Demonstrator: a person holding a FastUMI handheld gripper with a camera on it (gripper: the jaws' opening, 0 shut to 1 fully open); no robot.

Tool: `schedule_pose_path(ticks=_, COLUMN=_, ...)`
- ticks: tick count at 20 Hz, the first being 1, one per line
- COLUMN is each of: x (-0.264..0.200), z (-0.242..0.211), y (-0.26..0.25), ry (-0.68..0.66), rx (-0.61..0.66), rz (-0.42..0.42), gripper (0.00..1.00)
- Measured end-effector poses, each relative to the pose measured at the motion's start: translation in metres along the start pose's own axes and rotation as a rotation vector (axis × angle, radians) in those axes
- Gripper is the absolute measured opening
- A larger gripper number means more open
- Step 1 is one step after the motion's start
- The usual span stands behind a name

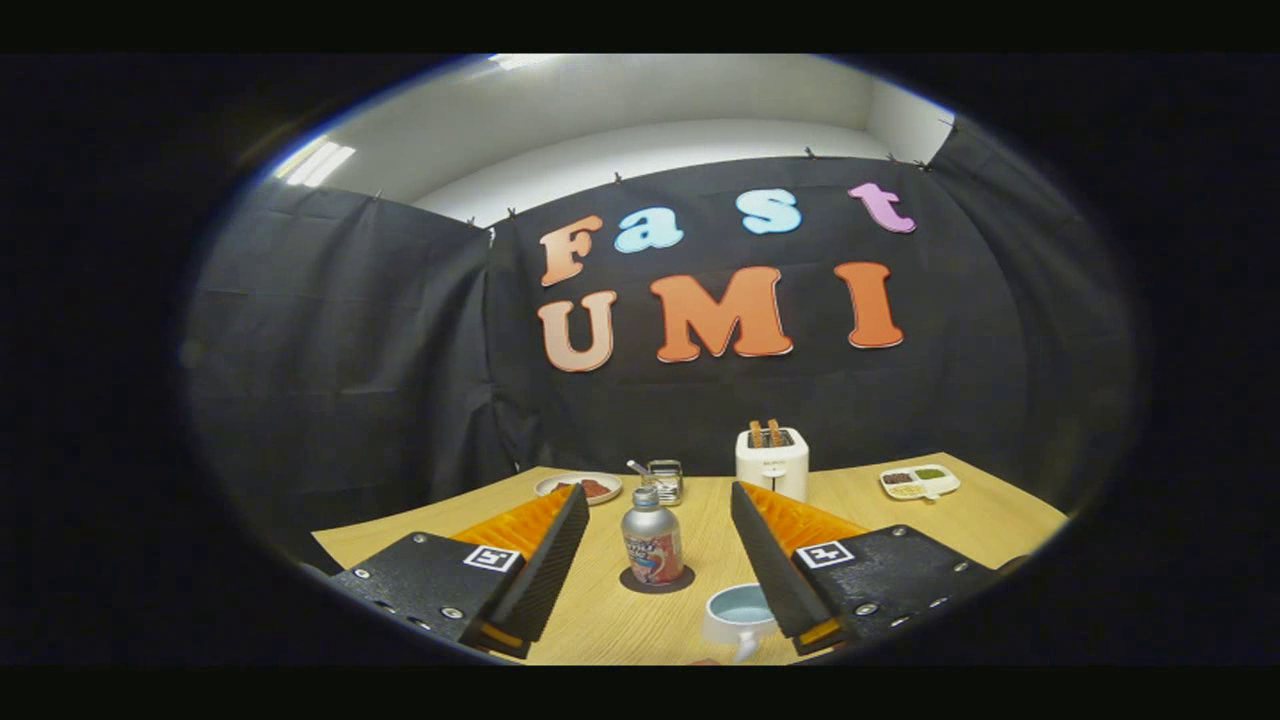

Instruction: Take the bottle from table, then pour the juice into the cup, finally place the bottle on the coaster

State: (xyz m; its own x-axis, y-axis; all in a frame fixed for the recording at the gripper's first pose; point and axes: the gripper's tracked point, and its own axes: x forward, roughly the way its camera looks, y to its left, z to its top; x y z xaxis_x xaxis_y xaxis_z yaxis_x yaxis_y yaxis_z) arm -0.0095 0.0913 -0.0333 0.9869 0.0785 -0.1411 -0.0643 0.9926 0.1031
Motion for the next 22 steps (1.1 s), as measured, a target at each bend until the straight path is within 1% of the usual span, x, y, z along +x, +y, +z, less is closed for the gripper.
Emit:
schedule_pose_path(ticks=3, x=-0.025, z=0.016, y=-0.017, ry=-0.039, rx=-0.02, rz=-0.027, gripper=0.85)
schedule_pose_path(ticks=5, x=-0.043, z=0.019, y=-0.028, ry=-0.033, rx=-0.027, rz=-0.046, gripper=0.85)
schedule_pose_path(ticks=8, x=-0.063, z=0.04, y=-0.046, ry=-0.099, rx=-0.082, rz=-0.092, gripper=0.85)
schedule_pose_path(ticks=10, x=-0.073, z=0.049, y=-0.049, ry=-0.141, rx=-0.119, rz=-0.1, gripper=0.85)
schedule_pose_path(ticks=13, x=-0.085, z=0.054, y=-0.057, ry=-0.166, rx=-0.155, rz=-0.115, gripper=0.85)
schedule_pose_path(ticks=15, x=-0.09, z=0.058, y=-0.061, ry=-0.186, rx=-0.152, rz=-0.124, gripper=0.85)
schedule_pose_path(ticks=19, x=-0.093, z=0.061, y=-0.064, ry=-0.215, rx=-0.073, rz=-0.113, gripper=0.87)
schedule_pose_path(ticks=22, x=-0.096, z=0.064, y=-0.075, ry=-0.236, rx=-0.066, rz=-0.132, gripper=0.87)
